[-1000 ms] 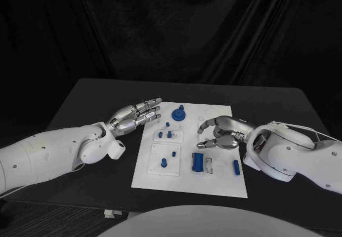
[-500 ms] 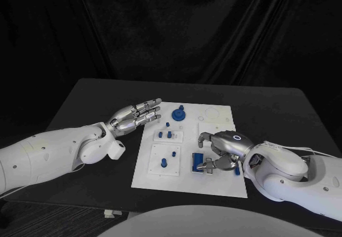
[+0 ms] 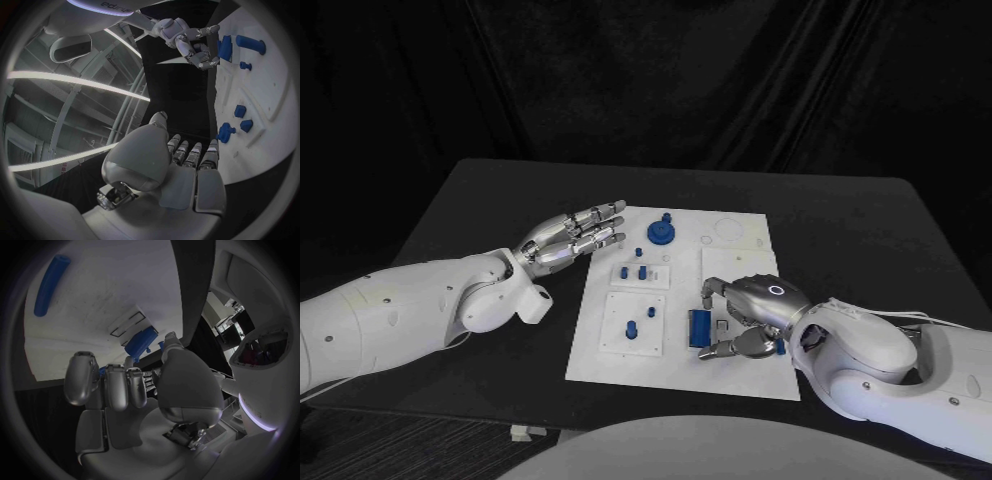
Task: Assemble the parts on the task board
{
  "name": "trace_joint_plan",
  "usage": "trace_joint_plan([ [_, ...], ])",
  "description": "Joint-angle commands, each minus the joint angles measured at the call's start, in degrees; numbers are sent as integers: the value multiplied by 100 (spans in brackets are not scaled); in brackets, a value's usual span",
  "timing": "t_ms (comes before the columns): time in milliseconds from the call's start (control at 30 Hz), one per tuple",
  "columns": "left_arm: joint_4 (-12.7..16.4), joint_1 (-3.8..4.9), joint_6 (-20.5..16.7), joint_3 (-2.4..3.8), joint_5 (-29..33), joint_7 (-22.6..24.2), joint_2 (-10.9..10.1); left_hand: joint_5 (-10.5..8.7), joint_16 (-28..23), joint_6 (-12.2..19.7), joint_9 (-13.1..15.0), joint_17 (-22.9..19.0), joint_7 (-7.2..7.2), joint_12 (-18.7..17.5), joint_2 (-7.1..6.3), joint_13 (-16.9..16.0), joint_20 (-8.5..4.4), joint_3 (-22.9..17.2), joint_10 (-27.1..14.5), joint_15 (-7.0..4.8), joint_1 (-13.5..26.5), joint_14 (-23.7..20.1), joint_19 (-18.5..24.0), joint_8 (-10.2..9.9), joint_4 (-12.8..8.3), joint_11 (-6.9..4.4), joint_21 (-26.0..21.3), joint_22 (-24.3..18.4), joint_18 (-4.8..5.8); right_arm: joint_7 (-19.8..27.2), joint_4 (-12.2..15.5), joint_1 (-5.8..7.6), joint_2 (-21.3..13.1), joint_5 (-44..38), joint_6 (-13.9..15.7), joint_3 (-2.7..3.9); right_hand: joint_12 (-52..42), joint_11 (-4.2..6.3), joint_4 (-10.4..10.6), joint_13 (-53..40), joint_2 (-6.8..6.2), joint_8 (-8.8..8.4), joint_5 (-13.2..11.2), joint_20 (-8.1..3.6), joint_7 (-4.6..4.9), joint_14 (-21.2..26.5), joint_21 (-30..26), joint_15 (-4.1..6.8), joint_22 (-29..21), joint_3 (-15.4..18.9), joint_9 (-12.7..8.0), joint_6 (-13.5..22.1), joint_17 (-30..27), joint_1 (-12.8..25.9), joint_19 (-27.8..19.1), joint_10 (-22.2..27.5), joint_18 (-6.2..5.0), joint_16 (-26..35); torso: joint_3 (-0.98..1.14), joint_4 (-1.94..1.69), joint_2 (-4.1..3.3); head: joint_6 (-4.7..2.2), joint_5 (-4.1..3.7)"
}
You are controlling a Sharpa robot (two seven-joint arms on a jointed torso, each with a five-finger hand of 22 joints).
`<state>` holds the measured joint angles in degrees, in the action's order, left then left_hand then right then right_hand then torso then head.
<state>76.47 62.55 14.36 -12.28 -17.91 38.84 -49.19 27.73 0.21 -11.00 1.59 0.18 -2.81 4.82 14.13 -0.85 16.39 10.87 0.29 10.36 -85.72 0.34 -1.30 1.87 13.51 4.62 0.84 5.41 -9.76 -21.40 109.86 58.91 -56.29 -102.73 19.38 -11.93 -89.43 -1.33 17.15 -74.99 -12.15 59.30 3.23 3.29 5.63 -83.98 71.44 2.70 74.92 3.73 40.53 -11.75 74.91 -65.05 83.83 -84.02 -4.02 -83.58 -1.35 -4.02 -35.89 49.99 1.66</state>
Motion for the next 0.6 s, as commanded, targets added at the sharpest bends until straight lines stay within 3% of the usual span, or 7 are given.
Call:
trace_joint_plan([
  [33,3,-10,106,5,14,135,12,20,23,5,7,6,-35,19,35,-8,34,-11,12,42,-12,13,-8,24,-14,23,24,8,-41,-231,-4,-26,22,-165,-102,2,-32,9,-4,-1444,-56,33,-21,-11,16,-325,-49,19,943,21,6,49,29,-10,-19,-556,-15,25,1,-2,1,1,1],
  [200,1,-12,122,5,14,126,15,19,24,5,7,6,-45,20,37,-8,35,-14,12,44,-11,14,-11,24,-15,21,25,11,-40,-228,-42,-41,68,-169,-131,2,-33,5,-14,-1446,108,180,172,-4,21,-324,-117,12,926,-145,-5,141,18,-203,-38,-556,-26,35,0,-2,-1,1,3],
  [333,1,-14,134,5,14,119,15,20,25,8,6,7,-49,23,39,-8,36,-17,13,47,-10,16,-15,23,-15,26,27,20,-39,-217,-74,-55,102,-170,-137,2,-42,4,-33,-1467,255,310,840,-1,19,-326,-169,12,917,-279,-69,213,13,-404,-48,-571,-34,40,0,-2,-2,1,-2],
  [600,-1,-16,164,5,14,100,16,19,31,10,6,10,-56,25,50,-9,39,-27,14,63,-2,22,-24,23,-15,54,32,34,-35,-180,-111,-72,143,-170,-133,2,-57,5,-61,-1501,389,414,1345,-1,19,-329,-208,13,912,-363,-160,256,21,-627,-51,-598,-39,37,-1,-2,2,1,0],
])
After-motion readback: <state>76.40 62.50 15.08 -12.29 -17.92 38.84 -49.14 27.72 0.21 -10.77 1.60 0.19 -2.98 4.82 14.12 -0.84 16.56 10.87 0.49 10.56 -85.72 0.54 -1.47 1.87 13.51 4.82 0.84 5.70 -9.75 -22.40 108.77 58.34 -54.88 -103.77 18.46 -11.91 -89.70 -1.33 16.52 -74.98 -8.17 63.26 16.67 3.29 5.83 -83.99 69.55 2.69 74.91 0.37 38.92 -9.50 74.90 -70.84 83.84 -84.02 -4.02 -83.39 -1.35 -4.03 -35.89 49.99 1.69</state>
